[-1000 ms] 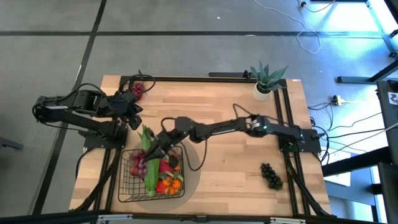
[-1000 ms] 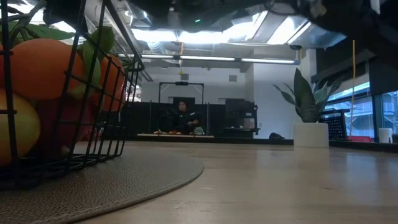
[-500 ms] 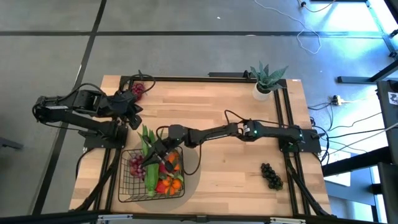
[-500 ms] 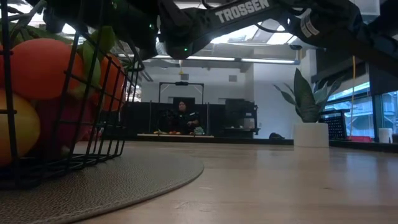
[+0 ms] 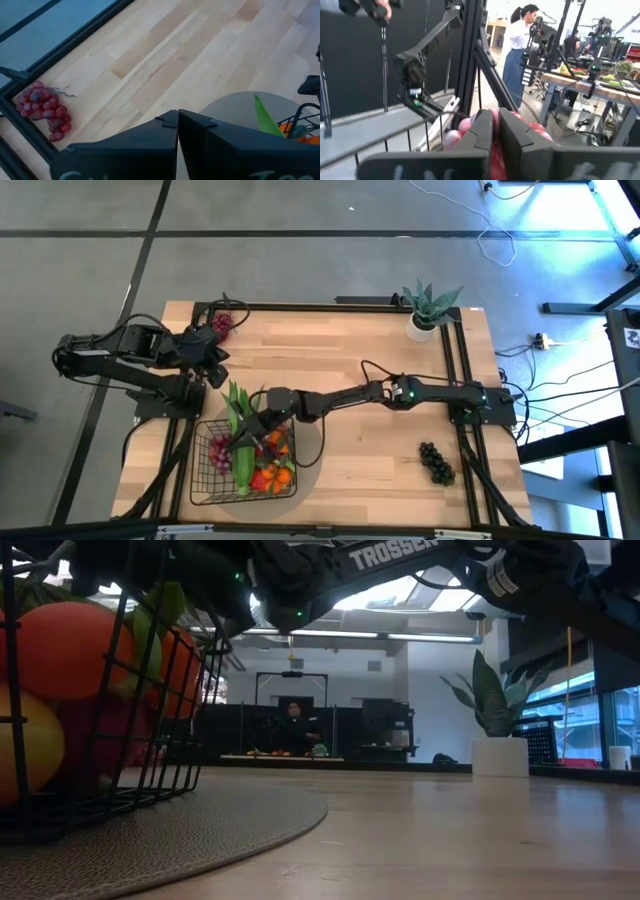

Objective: Build produce basket
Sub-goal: Put the right violet grapes into the black wire basket, then put the violet grapes into the black wire basket

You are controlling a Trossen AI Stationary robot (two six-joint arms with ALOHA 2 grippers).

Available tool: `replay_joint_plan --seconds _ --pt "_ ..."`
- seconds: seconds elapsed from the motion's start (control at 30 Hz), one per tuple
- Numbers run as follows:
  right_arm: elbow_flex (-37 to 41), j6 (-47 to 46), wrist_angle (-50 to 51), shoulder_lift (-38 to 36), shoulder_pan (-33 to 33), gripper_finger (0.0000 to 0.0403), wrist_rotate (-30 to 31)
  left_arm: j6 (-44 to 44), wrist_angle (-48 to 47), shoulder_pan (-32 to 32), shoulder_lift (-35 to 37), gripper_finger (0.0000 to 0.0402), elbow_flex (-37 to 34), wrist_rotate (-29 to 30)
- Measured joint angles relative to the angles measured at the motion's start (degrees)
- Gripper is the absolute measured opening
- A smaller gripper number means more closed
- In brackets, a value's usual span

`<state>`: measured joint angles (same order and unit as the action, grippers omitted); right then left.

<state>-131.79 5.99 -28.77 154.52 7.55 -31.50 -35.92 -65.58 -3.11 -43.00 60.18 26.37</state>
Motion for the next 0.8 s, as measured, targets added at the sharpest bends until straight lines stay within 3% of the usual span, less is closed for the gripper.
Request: replay_joint_plan --seconds 0.4,0.6,0.8 --pt "-1.35 -0.61 0.28 -0.03 0.30 0.0098 0.41 -0.20 -0.50 0.00 0.00 0.0000 0.00 -0.04" --pt "-3.13 -1.78 0.61 -2.24 -1.02 0.0098 -4.26 -7.31 -5.90 -0.02 0.00 0.0000 0.00 1.67" --pt "-3.13 -0.02 6.80 -6.63 -2.48 0.0083 -2.79 -17.22 -10.91 0.00 0.00 0.0000 0.00 8.97"
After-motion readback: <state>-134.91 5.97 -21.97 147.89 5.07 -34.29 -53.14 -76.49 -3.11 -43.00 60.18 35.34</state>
